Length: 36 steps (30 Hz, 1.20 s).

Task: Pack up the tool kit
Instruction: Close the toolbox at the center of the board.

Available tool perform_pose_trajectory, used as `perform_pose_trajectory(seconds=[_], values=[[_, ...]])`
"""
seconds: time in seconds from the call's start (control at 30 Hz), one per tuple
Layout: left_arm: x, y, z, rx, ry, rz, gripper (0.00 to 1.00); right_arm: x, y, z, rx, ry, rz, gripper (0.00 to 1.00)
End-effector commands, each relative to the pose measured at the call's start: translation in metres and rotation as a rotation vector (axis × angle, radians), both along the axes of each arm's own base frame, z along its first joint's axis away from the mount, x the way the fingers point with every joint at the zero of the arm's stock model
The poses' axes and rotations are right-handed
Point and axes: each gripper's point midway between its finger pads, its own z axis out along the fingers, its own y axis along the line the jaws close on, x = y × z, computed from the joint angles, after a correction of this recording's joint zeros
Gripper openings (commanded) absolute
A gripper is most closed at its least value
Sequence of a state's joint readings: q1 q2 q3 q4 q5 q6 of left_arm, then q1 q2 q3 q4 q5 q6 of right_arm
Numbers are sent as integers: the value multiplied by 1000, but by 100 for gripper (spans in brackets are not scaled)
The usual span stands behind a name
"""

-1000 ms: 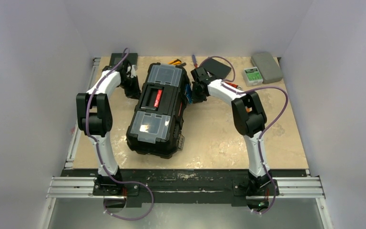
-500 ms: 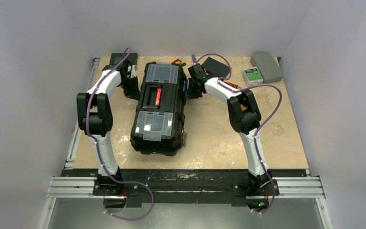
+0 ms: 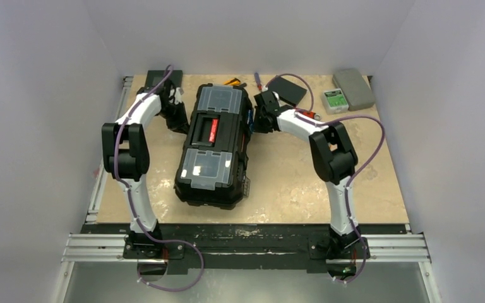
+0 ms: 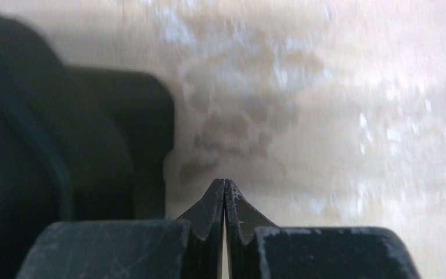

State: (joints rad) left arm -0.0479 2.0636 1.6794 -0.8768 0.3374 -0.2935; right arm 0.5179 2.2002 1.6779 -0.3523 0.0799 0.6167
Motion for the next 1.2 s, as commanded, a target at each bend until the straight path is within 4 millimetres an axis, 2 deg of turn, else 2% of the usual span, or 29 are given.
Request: perform_pose_trajectory(seconds=[0.0, 0.07, 0.2, 0.33, 0.43, 0.5, 0.57, 0.73, 0.87, 0.97, 1.07, 1.17], values=[[-10, -62, 90, -419, -75, -1, 21, -33, 69, 129, 344, -198, 169, 0], [-6, -43, 113, -424, -150, 41, 33, -40, 50, 142, 382, -212, 178, 1], [-11, -11, 155, -312, -277, 89, 47, -61, 28, 132, 387, -153, 220, 2], [-27, 2, 195, -230, -396, 110, 57, -86, 15, 116, 364, -115, 238, 1], [-47, 3, 215, -179, -462, 99, 61, -105, 11, 110, 384, -100, 260, 1], [-69, -5, 217, -112, -482, 56, 63, -117, 10, 108, 416, -96, 272, 1], [-92, -11, 216, -48, -499, 20, 69, -132, 7, 116, 449, -113, 290, 4], [-155, -21, 209, 43, -547, -48, 80, -163, -15, 128, 467, -187, 268, 32], [-198, -6, 201, 80, -567, 27, 82, -195, -22, 127, 520, -197, 317, 53], [-227, 0, 195, 25, -584, 98, 84, -219, -21, 133, 599, -224, 369, 63], [-256, -7, 188, -85, -580, 113, 84, -245, -17, 139, 689, -246, 430, 65], [-280, -18, 176, -169, -535, 71, 83, -267, -9, 140, 691, -261, 501, 72]])
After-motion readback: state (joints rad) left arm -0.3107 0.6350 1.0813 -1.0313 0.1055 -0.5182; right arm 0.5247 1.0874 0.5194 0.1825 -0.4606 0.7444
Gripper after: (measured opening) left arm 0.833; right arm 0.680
